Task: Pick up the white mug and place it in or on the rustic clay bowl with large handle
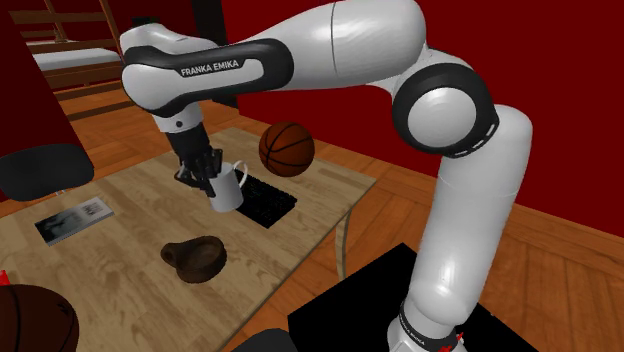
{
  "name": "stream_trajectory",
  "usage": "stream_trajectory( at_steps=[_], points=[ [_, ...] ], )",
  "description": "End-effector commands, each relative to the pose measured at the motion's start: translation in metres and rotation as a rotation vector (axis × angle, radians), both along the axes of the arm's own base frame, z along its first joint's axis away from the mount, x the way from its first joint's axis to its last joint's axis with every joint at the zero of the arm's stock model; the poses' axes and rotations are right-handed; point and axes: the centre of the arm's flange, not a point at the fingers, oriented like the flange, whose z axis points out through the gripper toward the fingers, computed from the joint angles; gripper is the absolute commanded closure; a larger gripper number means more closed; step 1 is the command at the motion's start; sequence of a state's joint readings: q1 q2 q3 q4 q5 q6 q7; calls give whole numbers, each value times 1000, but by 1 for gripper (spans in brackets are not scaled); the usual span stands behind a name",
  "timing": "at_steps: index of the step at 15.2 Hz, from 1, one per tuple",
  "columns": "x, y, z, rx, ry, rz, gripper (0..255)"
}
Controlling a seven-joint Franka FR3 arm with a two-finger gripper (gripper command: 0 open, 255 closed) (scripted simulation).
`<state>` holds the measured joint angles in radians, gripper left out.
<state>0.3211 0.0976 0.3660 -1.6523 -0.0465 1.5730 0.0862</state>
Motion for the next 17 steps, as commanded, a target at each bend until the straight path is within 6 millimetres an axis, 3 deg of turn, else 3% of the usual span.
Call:
stream_trajectory(
  at_steps=[1,7,17],
  points=[
    [-4,28,3,0,0,-2,255],
    [-12,107,8,0,0,-2,255],
    [-12,107,-45,0,0,-2,255]
  ],
)
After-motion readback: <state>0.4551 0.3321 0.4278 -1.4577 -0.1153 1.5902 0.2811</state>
